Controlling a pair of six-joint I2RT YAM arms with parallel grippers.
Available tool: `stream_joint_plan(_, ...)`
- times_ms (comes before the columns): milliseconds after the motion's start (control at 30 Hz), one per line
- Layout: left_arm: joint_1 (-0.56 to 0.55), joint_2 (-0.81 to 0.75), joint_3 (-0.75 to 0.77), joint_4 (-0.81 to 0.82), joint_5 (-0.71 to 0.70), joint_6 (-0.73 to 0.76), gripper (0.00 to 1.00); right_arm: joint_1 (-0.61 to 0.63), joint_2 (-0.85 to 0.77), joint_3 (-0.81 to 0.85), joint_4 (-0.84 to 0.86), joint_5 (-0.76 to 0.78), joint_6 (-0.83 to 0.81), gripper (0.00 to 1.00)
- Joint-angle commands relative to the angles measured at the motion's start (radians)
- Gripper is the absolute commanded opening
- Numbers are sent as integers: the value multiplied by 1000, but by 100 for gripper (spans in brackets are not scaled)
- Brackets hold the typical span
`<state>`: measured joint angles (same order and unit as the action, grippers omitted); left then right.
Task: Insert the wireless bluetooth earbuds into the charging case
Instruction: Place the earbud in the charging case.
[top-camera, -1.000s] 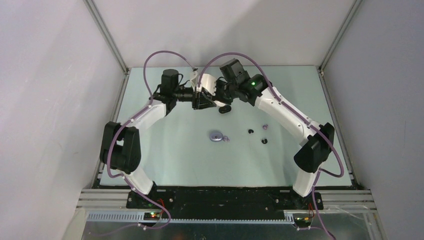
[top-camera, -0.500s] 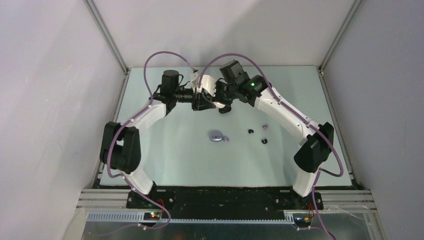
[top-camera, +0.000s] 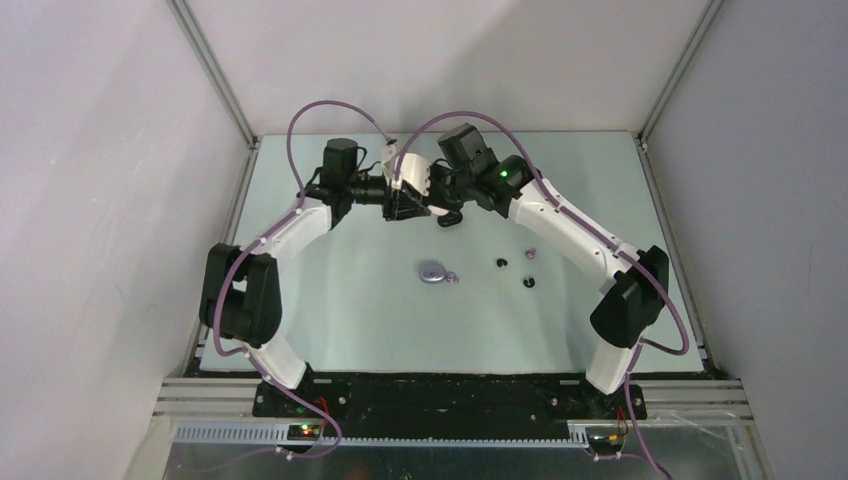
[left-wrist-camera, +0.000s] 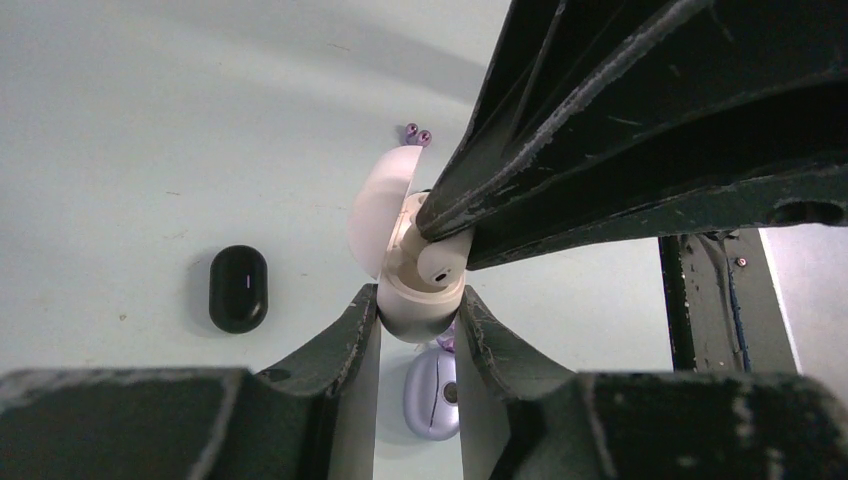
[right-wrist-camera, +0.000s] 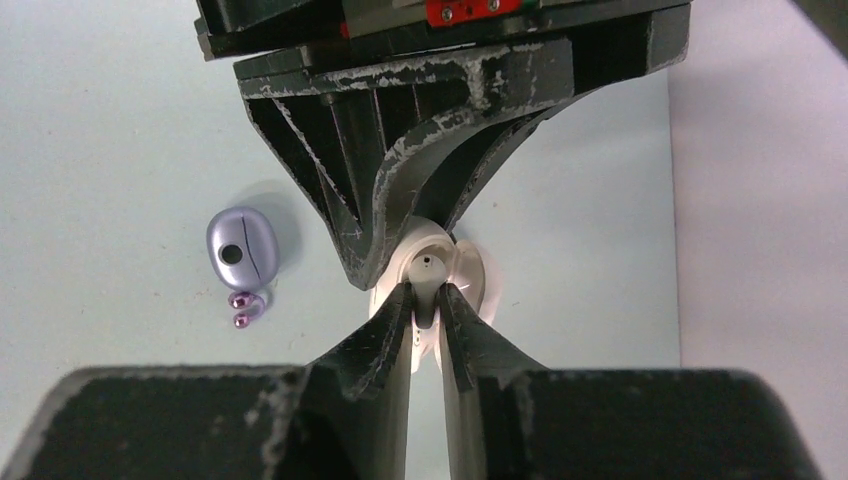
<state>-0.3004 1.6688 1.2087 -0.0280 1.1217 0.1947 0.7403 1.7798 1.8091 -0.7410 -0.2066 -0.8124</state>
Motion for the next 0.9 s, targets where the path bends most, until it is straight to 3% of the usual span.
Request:
stream_joint_plan(0, -11, -27, 55, 34, 74, 25, 0, 0, -42, -16, 68, 11, 1, 22)
stream_joint_plan(267, -10, -19, 57, 34, 78, 15, 0, -3, -75, -22, 66, -17, -4, 29)
stream_joint_plan(800, 1, -18, 31, 90, 116, 5, 0, -105, -215, -47, 34, -276, 97, 49)
stream_joint_plan(867, 2, -29, 19, 91, 124, 39, 0, -145, -242, -75, 61, -321, 143, 57)
